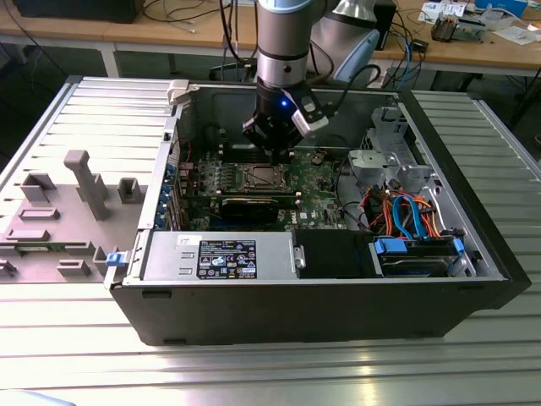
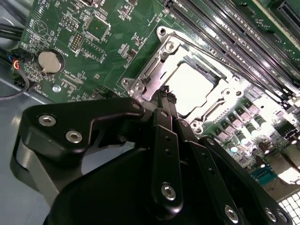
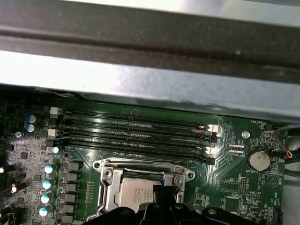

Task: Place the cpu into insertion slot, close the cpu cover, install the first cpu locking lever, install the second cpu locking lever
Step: 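Install the second cpu locking lever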

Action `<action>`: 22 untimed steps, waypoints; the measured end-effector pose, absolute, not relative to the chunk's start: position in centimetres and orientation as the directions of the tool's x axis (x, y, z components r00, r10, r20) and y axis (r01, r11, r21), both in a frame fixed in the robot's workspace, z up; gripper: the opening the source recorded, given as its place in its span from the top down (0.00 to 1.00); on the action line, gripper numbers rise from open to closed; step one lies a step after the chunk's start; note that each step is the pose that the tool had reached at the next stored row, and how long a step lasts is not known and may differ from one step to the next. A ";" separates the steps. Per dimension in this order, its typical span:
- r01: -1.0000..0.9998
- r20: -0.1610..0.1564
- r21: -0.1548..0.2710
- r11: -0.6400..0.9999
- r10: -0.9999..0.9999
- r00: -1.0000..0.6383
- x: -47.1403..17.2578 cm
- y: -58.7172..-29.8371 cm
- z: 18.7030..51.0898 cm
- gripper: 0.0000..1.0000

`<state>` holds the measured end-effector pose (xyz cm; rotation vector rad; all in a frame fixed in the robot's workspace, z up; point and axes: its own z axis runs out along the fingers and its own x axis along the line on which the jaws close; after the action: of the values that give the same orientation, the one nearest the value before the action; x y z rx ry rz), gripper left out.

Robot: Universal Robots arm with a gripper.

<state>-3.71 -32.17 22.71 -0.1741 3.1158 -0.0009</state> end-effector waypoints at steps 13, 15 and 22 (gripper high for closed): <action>-0.111 -0.021 -0.001 0.994 -0.111 -0.994 -3.7 -34.1 22.8 0.89; -0.112 -0.020 -0.002 0.994 -0.112 -0.994 -3.7 -34.1 22.8 0.89; -0.112 -0.019 -0.001 0.994 -0.112 -0.994 -3.6 -34.2 23.2 0.89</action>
<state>-3.62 -34.18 23.25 -0.1744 3.1179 -0.0003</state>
